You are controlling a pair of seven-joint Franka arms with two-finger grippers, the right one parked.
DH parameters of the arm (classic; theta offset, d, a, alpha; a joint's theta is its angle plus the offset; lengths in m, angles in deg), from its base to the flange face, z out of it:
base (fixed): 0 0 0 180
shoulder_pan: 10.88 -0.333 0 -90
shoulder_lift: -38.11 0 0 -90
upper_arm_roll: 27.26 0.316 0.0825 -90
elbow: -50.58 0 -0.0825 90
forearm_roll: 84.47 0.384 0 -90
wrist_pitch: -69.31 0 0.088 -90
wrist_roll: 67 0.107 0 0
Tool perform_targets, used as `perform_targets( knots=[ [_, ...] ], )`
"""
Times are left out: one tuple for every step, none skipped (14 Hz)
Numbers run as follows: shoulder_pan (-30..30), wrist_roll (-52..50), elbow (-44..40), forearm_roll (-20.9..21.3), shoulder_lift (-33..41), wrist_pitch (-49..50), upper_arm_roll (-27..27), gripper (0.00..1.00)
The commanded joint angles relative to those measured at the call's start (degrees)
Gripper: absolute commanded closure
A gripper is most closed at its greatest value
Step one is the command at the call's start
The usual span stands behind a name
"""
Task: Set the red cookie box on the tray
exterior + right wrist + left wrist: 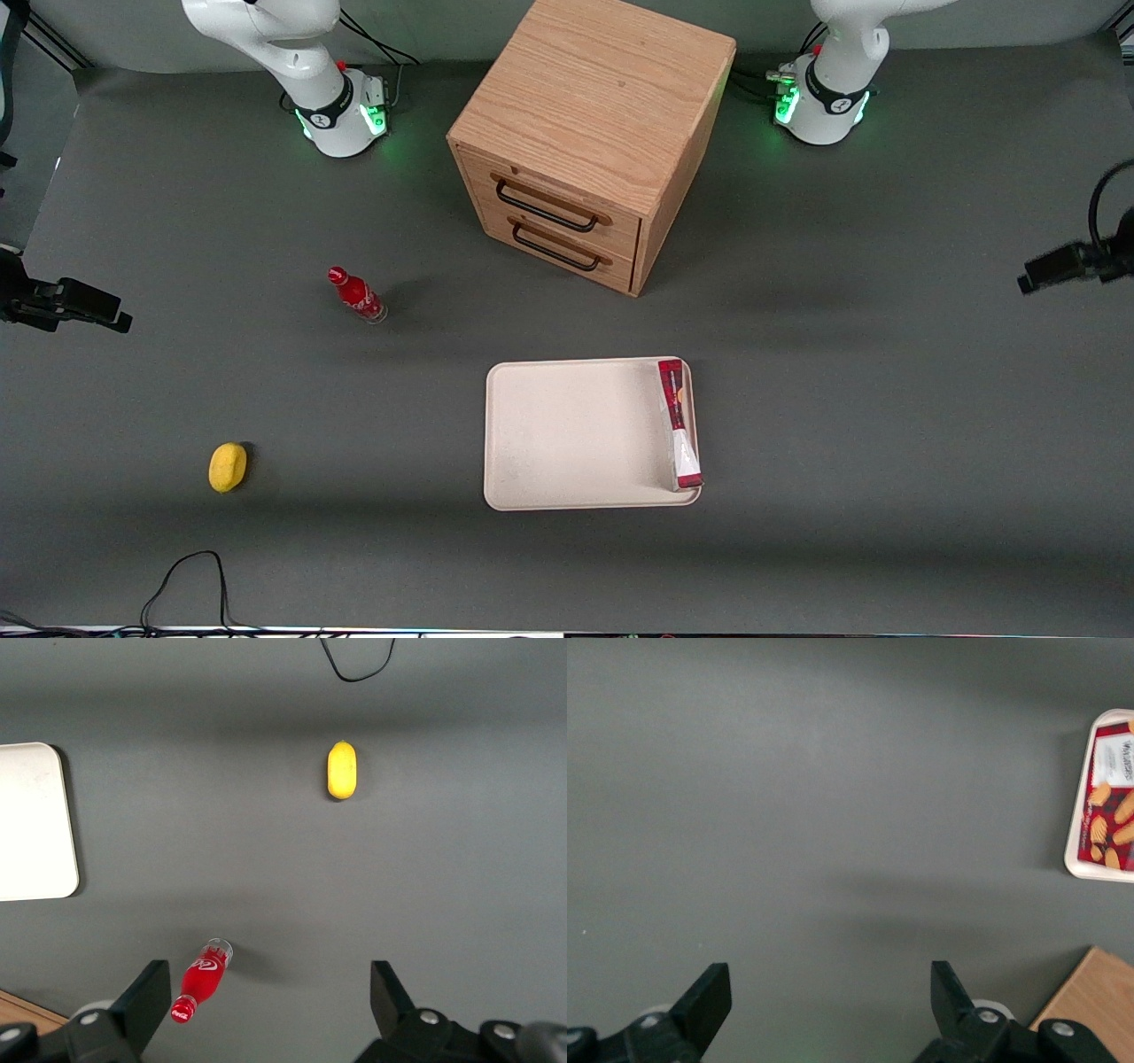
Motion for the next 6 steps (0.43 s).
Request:
perform_targets(
  knots=[
    [0.3,1.3,11.6,0.4,11.1,-0.5,-3.6,0.00],
    [0.3,1.3,11.8,0.4,11.7,-0.3,-4.7,0.00],
    [0.2,1.8,11.8,0.3,11.8,-0.2,-4.8,0.00],
    [0.2,3.1,11.7,0.3,11.8,-0.3,-4.8,0.00],
    [-0.4,3.9,11.7,0.1,11.8,-0.4,-4.8,0.00],
    [-0.5,3.9,11.7,0.0,11.7,-0.4,-4.8,0.00]
  ],
)
